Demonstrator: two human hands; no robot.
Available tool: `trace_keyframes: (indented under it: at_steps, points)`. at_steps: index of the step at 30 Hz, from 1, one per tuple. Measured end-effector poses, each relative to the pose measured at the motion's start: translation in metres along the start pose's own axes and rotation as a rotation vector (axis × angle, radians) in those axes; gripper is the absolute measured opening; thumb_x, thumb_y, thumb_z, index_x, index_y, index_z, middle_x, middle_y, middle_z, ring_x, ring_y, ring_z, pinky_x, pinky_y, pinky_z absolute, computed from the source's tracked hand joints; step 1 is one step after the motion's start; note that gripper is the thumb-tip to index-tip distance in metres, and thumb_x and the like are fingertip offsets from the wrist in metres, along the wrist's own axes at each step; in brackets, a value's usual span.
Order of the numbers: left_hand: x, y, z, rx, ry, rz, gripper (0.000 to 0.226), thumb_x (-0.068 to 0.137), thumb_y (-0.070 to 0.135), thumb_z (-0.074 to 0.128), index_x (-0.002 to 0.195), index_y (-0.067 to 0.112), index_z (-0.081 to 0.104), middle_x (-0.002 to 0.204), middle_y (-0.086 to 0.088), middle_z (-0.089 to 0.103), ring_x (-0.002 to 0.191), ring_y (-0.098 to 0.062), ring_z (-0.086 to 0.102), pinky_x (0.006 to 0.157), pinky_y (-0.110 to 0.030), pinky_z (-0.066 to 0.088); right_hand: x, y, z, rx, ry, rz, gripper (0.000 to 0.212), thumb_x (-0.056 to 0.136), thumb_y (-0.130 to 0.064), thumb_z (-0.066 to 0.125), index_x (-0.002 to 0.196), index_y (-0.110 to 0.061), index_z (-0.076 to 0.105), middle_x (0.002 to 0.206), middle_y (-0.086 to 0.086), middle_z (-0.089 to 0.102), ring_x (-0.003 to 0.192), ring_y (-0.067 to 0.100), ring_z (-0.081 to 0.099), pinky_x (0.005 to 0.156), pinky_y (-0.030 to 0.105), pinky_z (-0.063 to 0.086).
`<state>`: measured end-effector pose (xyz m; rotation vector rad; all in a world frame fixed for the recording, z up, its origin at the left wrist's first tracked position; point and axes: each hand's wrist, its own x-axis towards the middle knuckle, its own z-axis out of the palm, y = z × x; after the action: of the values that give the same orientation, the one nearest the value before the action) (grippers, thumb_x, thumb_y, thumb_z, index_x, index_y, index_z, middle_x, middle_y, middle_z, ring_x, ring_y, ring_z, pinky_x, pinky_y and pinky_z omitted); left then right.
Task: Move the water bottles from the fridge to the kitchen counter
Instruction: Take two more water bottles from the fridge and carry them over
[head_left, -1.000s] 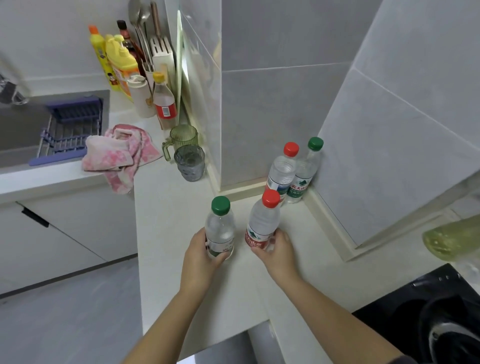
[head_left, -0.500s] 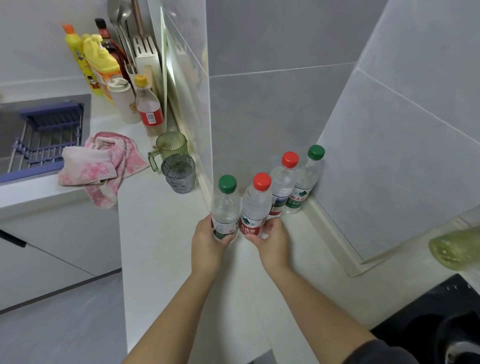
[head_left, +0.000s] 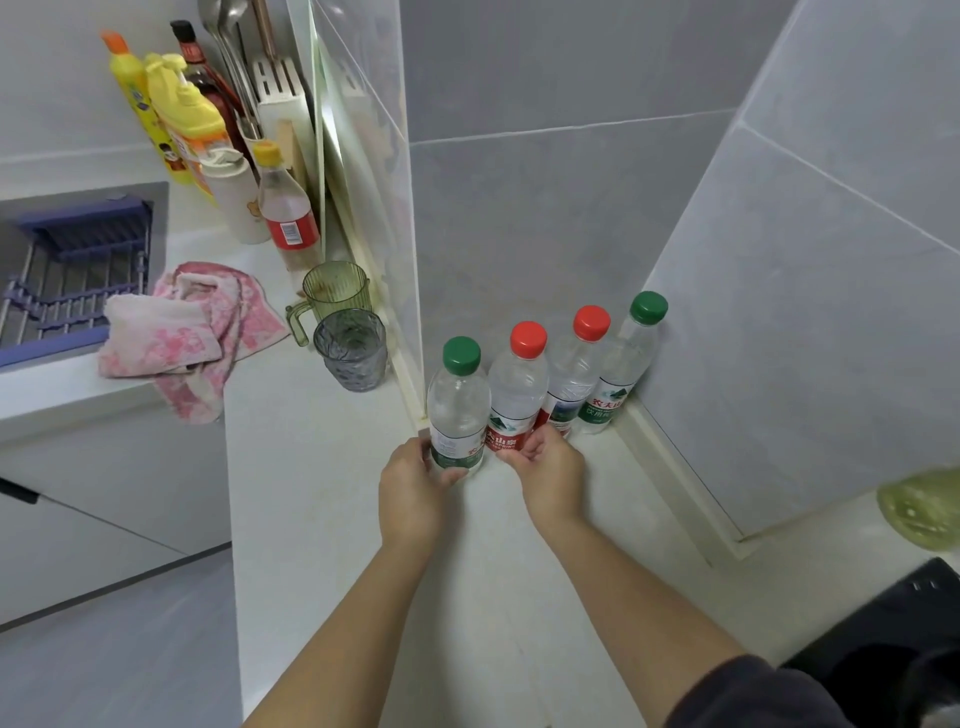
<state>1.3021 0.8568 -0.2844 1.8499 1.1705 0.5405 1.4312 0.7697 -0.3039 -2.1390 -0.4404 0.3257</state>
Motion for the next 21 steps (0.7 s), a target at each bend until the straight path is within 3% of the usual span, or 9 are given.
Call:
trace_keyframes:
  at_steps: [6, 9, 11, 14, 17, 21]
  points:
    - [-0.003, 0.001, -0.002, 0.039, -0.009, -0.019, 0.035, 0.075, 0.024, 0.082, 0.101, 0.009, 0.064, 0.086, 0.001, 0.063, 0.082, -0.021, 0.058, 0.065, -0.026, 0.036, -0.006, -0.004, -0.004, -0.032, -0.028, -0.002, 0.032, 0.076, -0.018, 0.085, 0.08, -0.007, 0.055, 0.062, -0.01, 0.051, 0.061, 0.016, 0.052, 0.063, 0.033, 0.046]
    - [-0.008, -0.002, -0.004, 0.09, -0.041, -0.046, 0.049, 0.078, 0.029, 0.078, 0.118, 0.009, 0.06, 0.112, -0.007, 0.064, 0.103, -0.023, 0.059, 0.079, -0.028, 0.042, -0.016, 0.001, -0.011, -0.072, -0.124, -0.006, 0.031, 0.077, -0.028, 0.083, 0.088, -0.015, 0.058, 0.077, -0.01, 0.06, 0.076, 0.018, 0.063, 0.075, 0.037, 0.053]
    - [-0.02, -0.007, -0.01, 0.145, -0.075, -0.07, 0.07, 0.08, 0.034, 0.076, 0.138, 0.009, 0.045, 0.134, -0.008, 0.053, 0.123, -0.023, 0.049, 0.095, -0.032, 0.041, -0.032, 0.008, -0.021, -0.132, -0.18, -0.052, 0.033, 0.079, -0.032, 0.082, 0.1, -0.017, 0.061, 0.097, -0.004, 0.063, 0.094, 0.02, 0.063, 0.084, 0.039, 0.052]
    - [-0.047, -0.016, -0.025, 0.23, -0.122, -0.044, 0.086, 0.08, 0.04, 0.075, 0.148, 0.012, 0.03, 0.148, -0.006, 0.039, 0.137, -0.023, 0.034, 0.107, -0.035, 0.035, -0.061, 0.014, -0.04, -0.183, -0.238, -0.139, 0.046, 0.083, -0.032, 0.078, 0.122, -0.013, 0.06, 0.12, 0.001, 0.059, 0.114, 0.02, 0.056, 0.096, 0.035, 0.046]
    - [-0.084, -0.024, -0.045, 0.328, -0.118, 0.047, 0.088, 0.08, 0.041, 0.075, 0.149, 0.011, 0.03, 0.152, -0.009, 0.034, 0.14, -0.025, 0.031, 0.114, -0.037, 0.03, -0.093, 0.013, -0.059, -0.217, -0.294, -0.233, 0.058, 0.086, -0.032, 0.075, 0.136, -0.012, 0.054, 0.137, 0.004, 0.052, 0.129, 0.02, 0.048, 0.107, 0.029, 0.037]
    - [-0.138, -0.028, -0.075, 0.519, -0.069, 0.167, 0.087, 0.081, 0.045, 0.072, 0.149, 0.012, 0.03, 0.153, -0.013, 0.034, 0.142, -0.029, 0.028, 0.116, -0.046, 0.027, -0.133, 0.007, -0.08, -0.379, -0.386, -0.338, 0.067, 0.092, -0.045, 0.063, 0.15, -0.021, 0.037, 0.159, 0.001, 0.031, 0.147, 0.019, 0.025, 0.118, 0.034, 0.021]
